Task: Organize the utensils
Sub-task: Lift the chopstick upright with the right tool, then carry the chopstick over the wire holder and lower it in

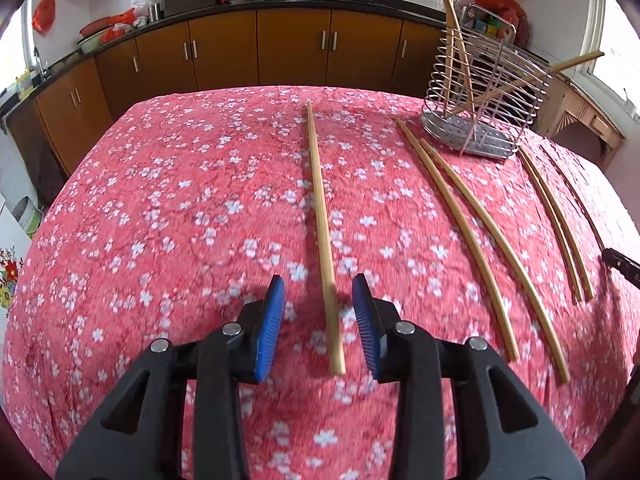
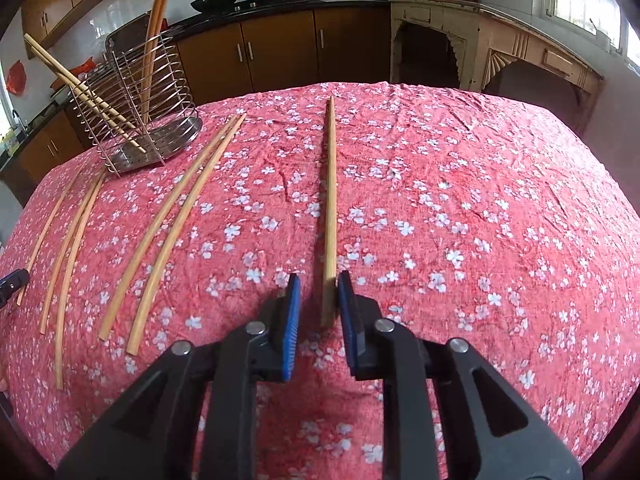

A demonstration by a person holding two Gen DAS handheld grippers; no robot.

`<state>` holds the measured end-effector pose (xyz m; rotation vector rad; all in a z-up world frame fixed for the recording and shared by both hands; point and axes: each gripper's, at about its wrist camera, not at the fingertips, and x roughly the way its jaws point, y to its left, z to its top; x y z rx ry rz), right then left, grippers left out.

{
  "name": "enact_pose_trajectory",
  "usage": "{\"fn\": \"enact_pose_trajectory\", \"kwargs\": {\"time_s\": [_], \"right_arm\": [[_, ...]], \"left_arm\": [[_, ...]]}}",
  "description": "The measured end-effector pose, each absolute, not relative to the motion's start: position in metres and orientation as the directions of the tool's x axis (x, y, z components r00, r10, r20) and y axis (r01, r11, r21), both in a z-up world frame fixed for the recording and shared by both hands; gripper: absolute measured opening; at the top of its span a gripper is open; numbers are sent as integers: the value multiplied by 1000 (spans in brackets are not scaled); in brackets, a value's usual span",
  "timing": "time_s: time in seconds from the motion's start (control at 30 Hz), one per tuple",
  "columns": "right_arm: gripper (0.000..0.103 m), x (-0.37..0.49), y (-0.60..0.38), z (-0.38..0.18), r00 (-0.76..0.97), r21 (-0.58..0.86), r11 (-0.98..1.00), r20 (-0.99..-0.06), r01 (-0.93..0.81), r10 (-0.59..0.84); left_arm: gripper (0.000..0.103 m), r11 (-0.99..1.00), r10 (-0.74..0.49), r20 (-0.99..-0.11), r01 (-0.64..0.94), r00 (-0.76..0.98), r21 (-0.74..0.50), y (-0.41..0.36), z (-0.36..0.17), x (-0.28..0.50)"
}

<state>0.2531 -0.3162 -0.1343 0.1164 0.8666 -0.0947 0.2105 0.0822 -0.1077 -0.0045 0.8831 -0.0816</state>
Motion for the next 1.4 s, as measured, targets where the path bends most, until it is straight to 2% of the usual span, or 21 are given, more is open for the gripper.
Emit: {"fn": "enact_pose_trajectory", "kwargs": {"time_s": [0.3,0.37,0.4,0.47,0.73,0.87,1.07,1.4], "right_arm": [[19,243,-310,-135,645,44,989,-762,141,-58],[17,243,-310,-134,645,42,989,-762,144,-62],[11,243,-311,-134,644,41,988,-762,148,-65],[8,242,-311,-134,645,43,988,-762,147,-63],[8,224,-315,-118,679,44,988,-731,147,-68],[7,210,-314,-91,731,24,990,-677,142,-88],[7,195,-309,-43,811,15,991,-576,134,-101],[7,206,-306,37,898,15,992,-427,125,-106]], "left_arm": [[30,997,-47,-774,73,631,-1,68,-108,199],[26,998,-28,-775,63,631,15,67,-109,199],[22,998,-17,-775,54,631,23,65,-109,199],[8,998,-4,-775,46,632,32,62,-110,199],[7,998,-33,-761,57,648,6,72,-102,185],[7,999,-33,-711,47,703,0,81,-79,173],[7,999,-37,-588,23,808,-31,93,-25,158],[7,998,-1,-440,-26,898,-55,94,50,176]]}}
